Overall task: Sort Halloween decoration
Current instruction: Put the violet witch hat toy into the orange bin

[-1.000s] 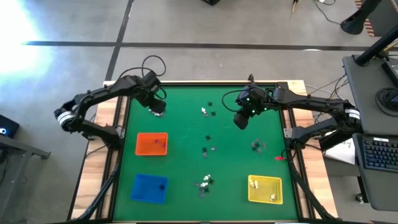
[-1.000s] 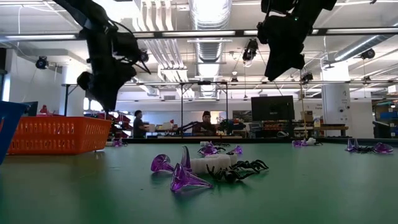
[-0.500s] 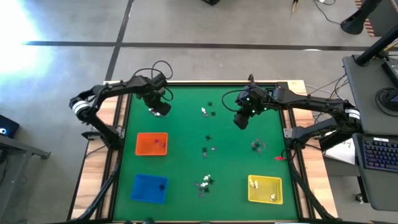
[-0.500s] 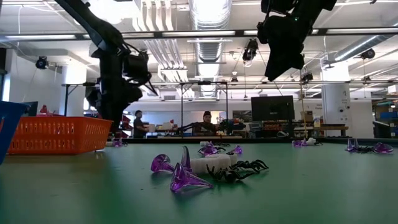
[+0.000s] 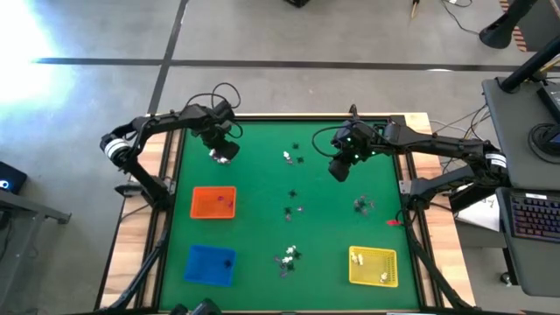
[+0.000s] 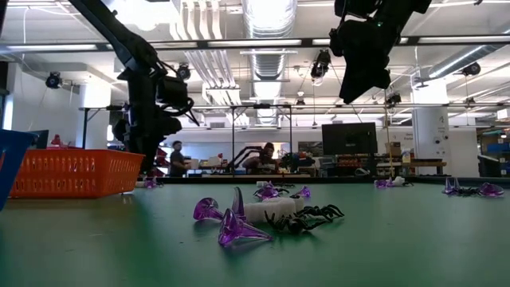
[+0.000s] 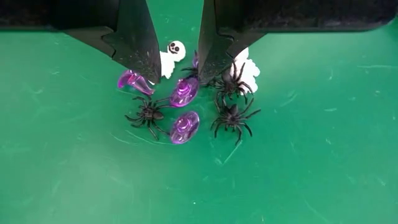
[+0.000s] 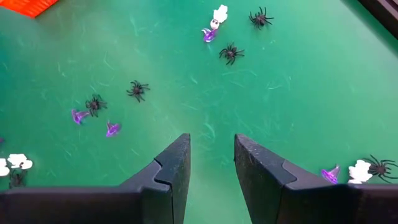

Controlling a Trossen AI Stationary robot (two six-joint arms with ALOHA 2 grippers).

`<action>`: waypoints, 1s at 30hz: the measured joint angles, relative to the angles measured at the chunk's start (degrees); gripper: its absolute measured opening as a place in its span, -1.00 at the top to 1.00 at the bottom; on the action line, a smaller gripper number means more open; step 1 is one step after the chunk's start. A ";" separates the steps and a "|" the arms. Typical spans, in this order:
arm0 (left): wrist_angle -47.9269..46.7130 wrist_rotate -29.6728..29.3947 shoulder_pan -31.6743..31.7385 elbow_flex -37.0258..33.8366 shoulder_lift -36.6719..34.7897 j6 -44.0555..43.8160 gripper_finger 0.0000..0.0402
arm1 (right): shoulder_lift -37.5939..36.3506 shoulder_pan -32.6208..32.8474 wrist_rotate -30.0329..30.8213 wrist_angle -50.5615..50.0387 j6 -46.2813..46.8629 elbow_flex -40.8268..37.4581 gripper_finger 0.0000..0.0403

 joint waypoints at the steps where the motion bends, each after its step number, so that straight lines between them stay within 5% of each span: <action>1: 0.04 0.02 0.09 0.00 0.00 0.32 0.56 | 0.00 0.00 0.00 0.00 0.03 0.00 0.43; 30: 0.80 1.15 0.29 -0.13 1.07 1.56 0.61 | 0.00 0.00 0.00 0.02 0.20 0.00 0.43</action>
